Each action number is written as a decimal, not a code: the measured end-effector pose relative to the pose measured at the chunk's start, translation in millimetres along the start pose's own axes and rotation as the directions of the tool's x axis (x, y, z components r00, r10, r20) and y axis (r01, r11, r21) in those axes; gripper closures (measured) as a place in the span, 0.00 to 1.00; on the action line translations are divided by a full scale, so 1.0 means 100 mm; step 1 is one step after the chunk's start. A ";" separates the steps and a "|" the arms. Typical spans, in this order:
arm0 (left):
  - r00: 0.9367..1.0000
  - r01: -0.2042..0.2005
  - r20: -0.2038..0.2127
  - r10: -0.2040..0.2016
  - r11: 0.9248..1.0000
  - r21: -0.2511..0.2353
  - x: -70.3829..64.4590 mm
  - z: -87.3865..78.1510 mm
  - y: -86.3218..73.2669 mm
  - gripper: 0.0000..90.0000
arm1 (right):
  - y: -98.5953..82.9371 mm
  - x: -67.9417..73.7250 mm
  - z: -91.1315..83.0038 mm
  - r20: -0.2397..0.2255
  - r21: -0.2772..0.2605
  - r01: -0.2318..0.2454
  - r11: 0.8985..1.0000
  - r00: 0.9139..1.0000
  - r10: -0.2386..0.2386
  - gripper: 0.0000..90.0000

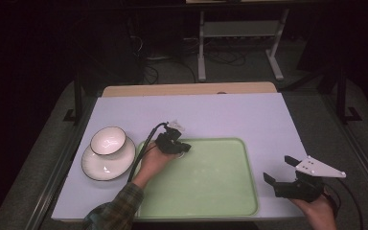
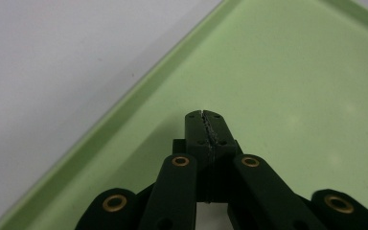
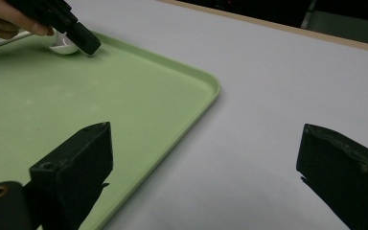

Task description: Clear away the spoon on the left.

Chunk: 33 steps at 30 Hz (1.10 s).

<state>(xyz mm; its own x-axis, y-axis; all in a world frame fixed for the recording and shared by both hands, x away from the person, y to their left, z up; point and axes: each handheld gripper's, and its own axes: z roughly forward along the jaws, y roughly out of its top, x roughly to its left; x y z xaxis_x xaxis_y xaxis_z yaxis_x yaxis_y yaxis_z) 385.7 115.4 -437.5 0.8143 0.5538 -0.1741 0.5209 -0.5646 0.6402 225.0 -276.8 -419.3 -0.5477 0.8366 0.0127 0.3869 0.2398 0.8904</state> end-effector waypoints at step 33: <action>0.999 0.037 -0.012 -0.036 0.999 0.021 0.02 -0.55 -0.62 1.00 | 0.00 0.00 -0.02 0.002 -0.005 -0.002 1.000 1.000 0.002 0.05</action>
<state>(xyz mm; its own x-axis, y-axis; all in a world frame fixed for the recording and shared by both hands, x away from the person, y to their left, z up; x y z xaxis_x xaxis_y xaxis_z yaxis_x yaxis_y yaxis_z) 340.7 184.6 -436.6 0.7916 0.5813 -0.1883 0.5556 -0.5564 0.6179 223.8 -277.6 -418.7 -0.5454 0.8381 0.0139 0.3848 0.2356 0.8924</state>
